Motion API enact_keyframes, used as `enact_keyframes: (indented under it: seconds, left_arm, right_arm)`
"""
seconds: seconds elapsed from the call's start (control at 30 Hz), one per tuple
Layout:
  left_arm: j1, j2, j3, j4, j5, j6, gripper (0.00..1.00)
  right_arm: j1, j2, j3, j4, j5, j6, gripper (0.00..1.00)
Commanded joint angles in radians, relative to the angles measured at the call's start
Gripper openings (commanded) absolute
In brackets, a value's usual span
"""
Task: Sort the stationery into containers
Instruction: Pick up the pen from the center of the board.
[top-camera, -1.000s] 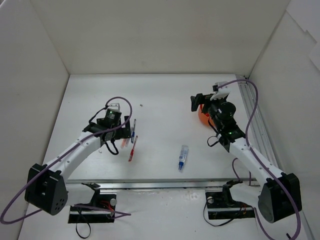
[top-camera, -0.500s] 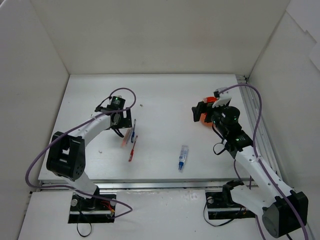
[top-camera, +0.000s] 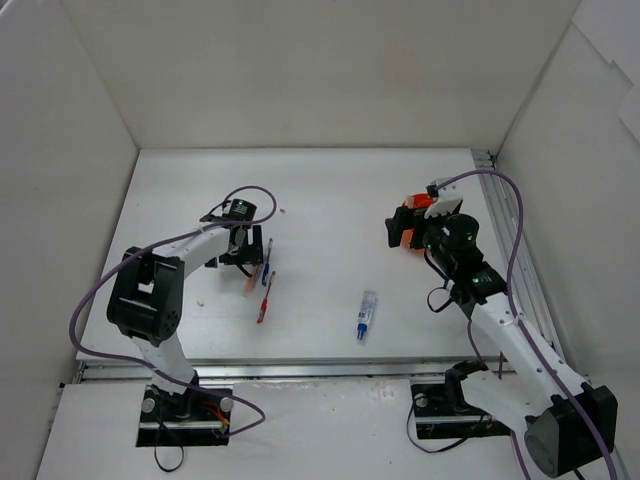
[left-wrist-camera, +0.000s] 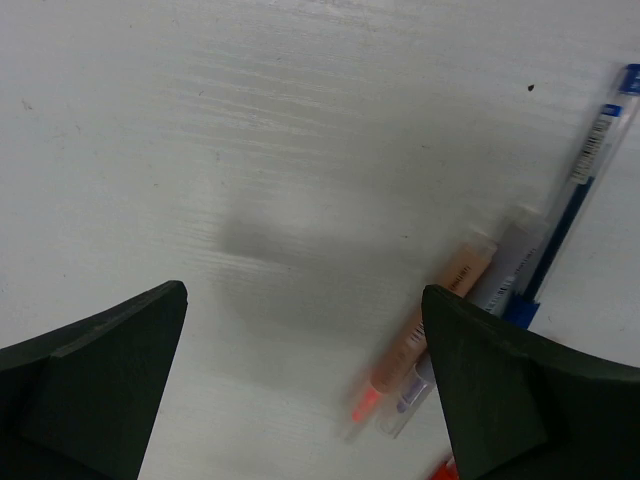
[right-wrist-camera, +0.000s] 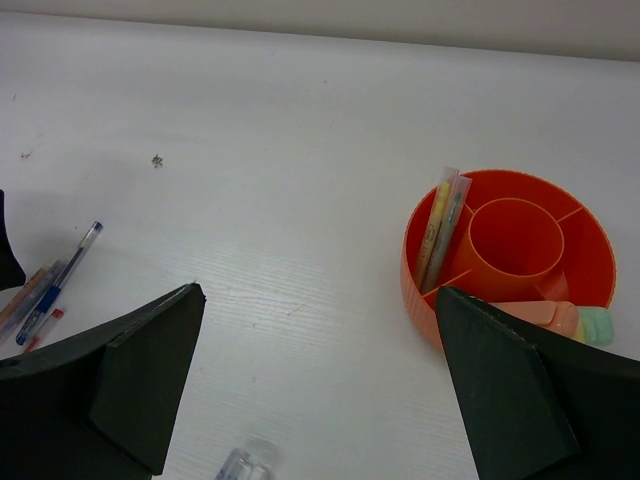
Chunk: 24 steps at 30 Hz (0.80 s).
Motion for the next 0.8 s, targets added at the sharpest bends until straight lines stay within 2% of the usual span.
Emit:
enact_keyframes:
  seconds: [0.0, 0.33, 0.53, 0.77]
  left_arm:
    - [0.001, -0.01, 0.008, 0.009, -0.004, 0.018, 1.0]
    - [0.001, -0.013, -0.024, 0.032, 0.052, 0.022, 1.0]
    - [0.001, -0.128, -0.079, 0.061, 0.111, 0.018, 1.0]
    - [0.001, -0.157, -0.088, 0.064, 0.13, 0.018, 1.0]
  right_arm:
    - [0.006, -0.015, 0.017, 0.049, 0.03, -0.016, 0.98]
    - [0.006, -0.009, 0.013, 0.043, 0.035, -0.024, 0.98]
    - [0.006, -0.008, 0.016, 0.044, 0.015, -0.022, 0.98]
    - [0.006, -0.002, 0.017, 0.04, 0.001, -0.019, 0.98]
